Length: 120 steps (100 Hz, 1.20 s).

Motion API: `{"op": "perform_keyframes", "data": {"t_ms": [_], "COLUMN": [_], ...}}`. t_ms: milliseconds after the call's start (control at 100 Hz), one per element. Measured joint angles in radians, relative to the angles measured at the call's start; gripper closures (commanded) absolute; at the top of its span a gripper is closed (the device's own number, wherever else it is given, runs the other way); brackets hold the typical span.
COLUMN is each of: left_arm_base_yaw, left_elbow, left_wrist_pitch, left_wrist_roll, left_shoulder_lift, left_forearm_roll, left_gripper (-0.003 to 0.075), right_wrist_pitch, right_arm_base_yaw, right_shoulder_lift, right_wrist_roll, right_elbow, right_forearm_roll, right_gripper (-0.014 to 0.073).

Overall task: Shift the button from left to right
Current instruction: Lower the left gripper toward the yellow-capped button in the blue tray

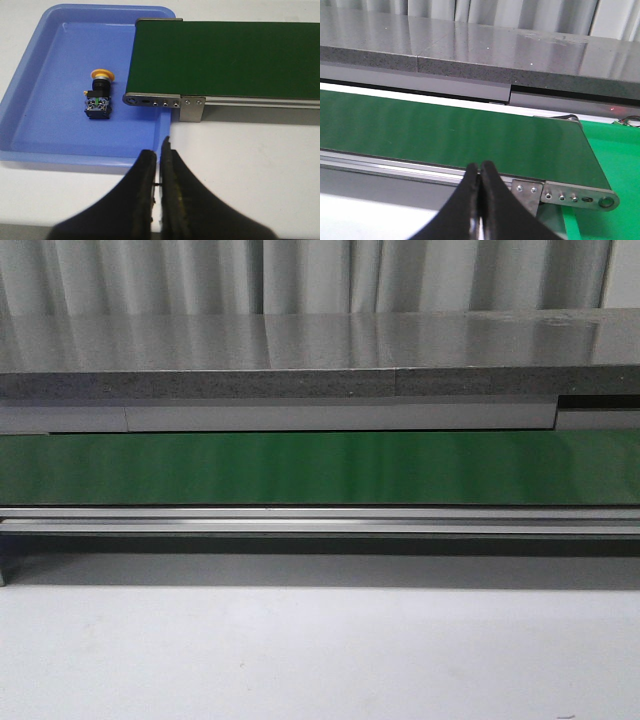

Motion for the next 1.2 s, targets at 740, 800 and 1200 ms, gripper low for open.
{"op": "perform_keyframes", "data": {"t_ms": [740, 800, 1200], "left_arm_base_yaw": [0.0, 0.0, 0.034], "left_elbow": [-0.001, -0.001, -0.088], "left_wrist_pitch": [0.015, 0.015, 0.005], "left_wrist_roll": [0.0, 0.0, -0.053], "left_shoulder_lift": [0.002, 0.002, 0.14], "left_forearm_roll": [-0.004, -0.006, 0.112], "left_gripper": [0.0053, 0.007, 0.0088], "right_wrist_pitch": [0.0, 0.0, 0.0], "right_arm_base_yaw": [0.0, 0.0, 0.0], "right_shoulder_lift": [0.0, 0.0, 0.0], "right_wrist_roll": [0.0, 0.0, 0.0], "right_elbow": [0.0, 0.0, 0.0], "right_forearm_roll": [0.0, 0.0, 0.0], "right_gripper": [0.0715, 0.0715, 0.0715]}}
